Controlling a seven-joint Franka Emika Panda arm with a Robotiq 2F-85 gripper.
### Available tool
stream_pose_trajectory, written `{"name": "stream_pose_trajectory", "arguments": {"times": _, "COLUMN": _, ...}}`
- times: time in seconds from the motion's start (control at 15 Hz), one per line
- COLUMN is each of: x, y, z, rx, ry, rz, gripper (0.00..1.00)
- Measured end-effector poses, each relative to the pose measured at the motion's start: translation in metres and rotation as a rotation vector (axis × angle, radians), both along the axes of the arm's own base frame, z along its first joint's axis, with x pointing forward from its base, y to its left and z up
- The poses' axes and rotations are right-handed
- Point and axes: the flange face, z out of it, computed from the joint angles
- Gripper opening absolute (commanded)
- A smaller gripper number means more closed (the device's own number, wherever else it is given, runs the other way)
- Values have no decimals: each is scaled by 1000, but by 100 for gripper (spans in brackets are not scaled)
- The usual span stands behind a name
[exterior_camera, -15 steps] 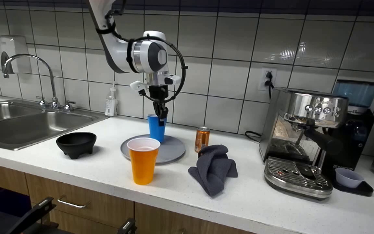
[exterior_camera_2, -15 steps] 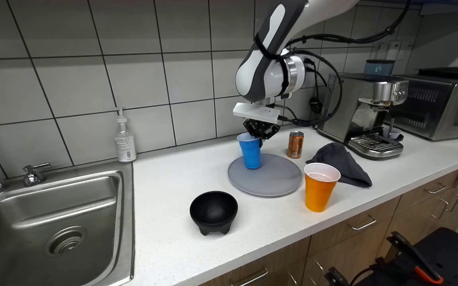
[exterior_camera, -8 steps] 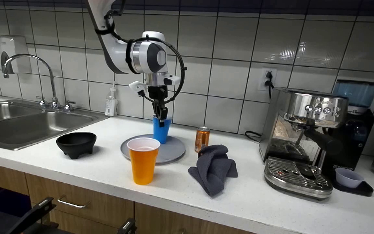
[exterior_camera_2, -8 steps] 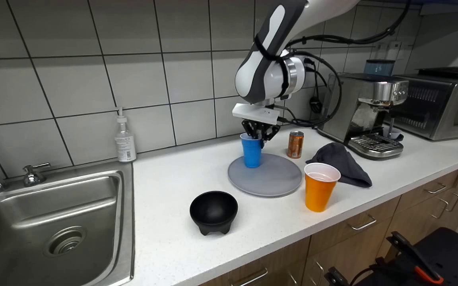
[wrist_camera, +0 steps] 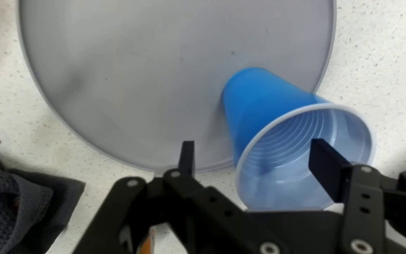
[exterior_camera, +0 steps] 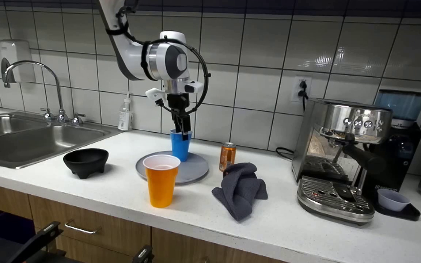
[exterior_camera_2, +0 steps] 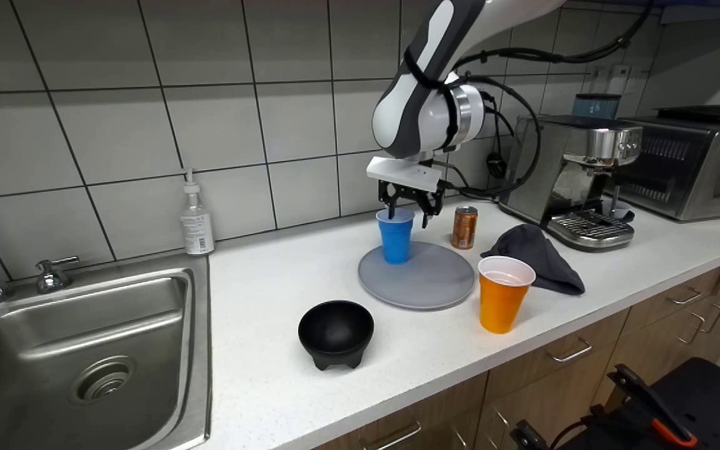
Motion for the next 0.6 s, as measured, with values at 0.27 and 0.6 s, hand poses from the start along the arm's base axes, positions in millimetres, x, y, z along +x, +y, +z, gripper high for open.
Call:
{"name": "stream_pose_trajectory", "arguments": {"times": 0.27, "x": -12, "y": -3, "z": 14, "rx": 9, "ry": -21, "rz": -5, "gripper": 100}}
{"name": "stream_pose_trajectory", "arguments": {"times": 0.6, "x": -39, "y": -7, "z": 28, "rx": 20, "ry": -28, "rz": -9, "gripper": 100}}
